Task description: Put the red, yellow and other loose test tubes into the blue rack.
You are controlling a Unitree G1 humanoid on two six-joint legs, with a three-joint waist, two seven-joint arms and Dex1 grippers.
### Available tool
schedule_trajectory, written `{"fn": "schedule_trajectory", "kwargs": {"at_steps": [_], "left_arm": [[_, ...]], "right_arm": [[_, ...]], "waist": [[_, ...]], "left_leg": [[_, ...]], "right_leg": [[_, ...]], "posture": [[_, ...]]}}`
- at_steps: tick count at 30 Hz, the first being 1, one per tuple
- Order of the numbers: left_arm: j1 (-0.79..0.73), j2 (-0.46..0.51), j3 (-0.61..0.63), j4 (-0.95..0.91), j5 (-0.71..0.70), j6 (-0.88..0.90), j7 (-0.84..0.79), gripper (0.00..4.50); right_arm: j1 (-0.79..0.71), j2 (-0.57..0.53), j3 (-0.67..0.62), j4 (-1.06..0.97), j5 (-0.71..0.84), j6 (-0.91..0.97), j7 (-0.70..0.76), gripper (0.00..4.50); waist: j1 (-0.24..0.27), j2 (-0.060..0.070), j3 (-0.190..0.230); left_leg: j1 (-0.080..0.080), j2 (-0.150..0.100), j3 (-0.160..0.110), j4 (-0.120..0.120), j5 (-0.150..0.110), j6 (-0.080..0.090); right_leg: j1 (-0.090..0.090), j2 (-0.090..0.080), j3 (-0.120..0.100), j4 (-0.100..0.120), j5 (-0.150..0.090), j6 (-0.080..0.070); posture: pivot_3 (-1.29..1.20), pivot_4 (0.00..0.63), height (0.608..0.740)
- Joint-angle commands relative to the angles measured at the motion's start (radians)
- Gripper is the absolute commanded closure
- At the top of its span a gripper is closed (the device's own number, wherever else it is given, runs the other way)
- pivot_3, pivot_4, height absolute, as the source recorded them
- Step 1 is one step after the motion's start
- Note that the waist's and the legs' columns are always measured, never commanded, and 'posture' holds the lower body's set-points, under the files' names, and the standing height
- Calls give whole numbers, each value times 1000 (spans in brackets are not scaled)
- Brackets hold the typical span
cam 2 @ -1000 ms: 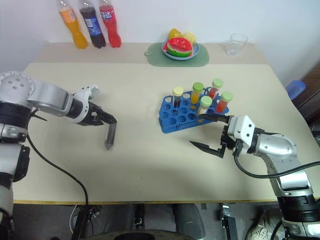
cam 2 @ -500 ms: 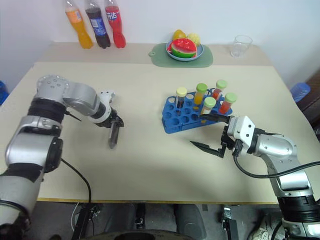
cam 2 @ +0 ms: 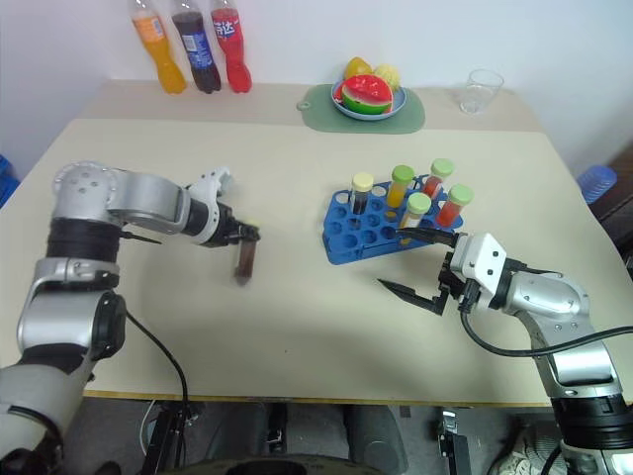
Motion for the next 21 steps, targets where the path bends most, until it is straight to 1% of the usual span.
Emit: {"fn": "schedule_trajectory", "kwargs": {"at_steps": [1, 2, 3, 4, 6, 7, 8, 10, 12, 14, 18, 21], "left_arm": [[66, 32, 18, -351, 152, -238, -634, 3725], [88, 35, -2, -392, 233, -355, -800, 3725], [103, 38, -19, -409, 299, -440, -912, 3725], [102, 49, -54, -403, 376, -504, -978, 3725], [78, 32, -158, -364, 593, -762, -1186, 3725], [70, 21, -185, -341, 666, -856, -1260, 3725], [59, -27, -201, -290, 738, -976, -1304, 3725], [45, -91, -218, -207, 827, -1104, -1364, 3725], [45, -159, -241, -137, 906, -1253, -1463, 3725], [43, -218, -238, -71, 938, -1333, -1535, 3725], [25, -293, -221, 35, 935, -1316, -1640, 3725], [16, -341, -236, 139, 1020, -1416, -1667, 3725]], "right_arm": [[23, 29, -37, -34, -26, -4, -82, 0], [33, 36, -41, -38, -43, 2, -112, 0], [40, 40, -42, -42, -54, 7, -132, 0], [47, 45, -43, -43, -72, 15, -158, 0], [125, 75, -74, -87, -103, 75, -258, 0], [149, 87, -85, -106, -109, 101, -293, 0], [188, 107, -105, -141, -109, 126, -332, 0], [237, 133, -126, -198, -104, 162, -379, 0], [305, 169, -152, -266, -101, 190, -428, 0], [360, 197, -168, -314, -117, 206, -466, 0], [462, 241, -192, -377, -148, 211, -518, 0], [538, 283, -212, -417, -165, 214, -561, 0]], "waist": [[-2, 1, 0], [0, 1, -1], [0, 2, -1], [0, 2, -1], [4, 2, -1], [4, 2, -1], [2, 2, -1], [3, 2, -1], [2, 2, -1], [-2, 2, -1], [-1, 2, -1], [0, 2, -1]], "left_leg": [[0, 0, 1, 0, 0, 0], [0, 0, 1, -1, 0, -1], [1, 0, 2, -1, 1, -1], [1, 0, 2, -1, 1, -1], [1, 0, 1, 0, -1, 2], [1, -1, 0, 0, -1, 2], [1, -1, -1, 0, -1, 3], [0, -2, -2, 0, -2, 3], [-3, -3, -2, 1, -3, 6], [-3, -3, -2, 1, -4, 8], [-5, -3, -3, 1, -5, 9], [-5, -4, -7, 2, -5, 9]], "right_leg": [[0, 0, 0, 0, 0, -1], [0, 0, 0, 0, 0, -1], [0, 0, 0, -1, -1, -1], [0, 0, 0, -1, -1, -1], [0, 0, 0, 0, 0, -1], [1, 0, 0, -1, -1, -2], [2, 0, 0, -1, -1, -2], [2, -1, 1, -3, -1, -2], [1, -1, 1, -4, -1, -2], [1, -1, 1, -5, -1, -1], [0, -1, 2, -5, -2, 0], [0, 1, 1, -4, -2, 0]], "posture": [[0, 150, 740], [0, 150, 740], [0, 150, 740], [0, 150, 740], [0, 150, 740], [0, 150, 740], [0, 150, 740], [0, 150, 740], [0, 150, 740], [0, 150, 740], [0, 150, 740], [0, 150, 740]]}}
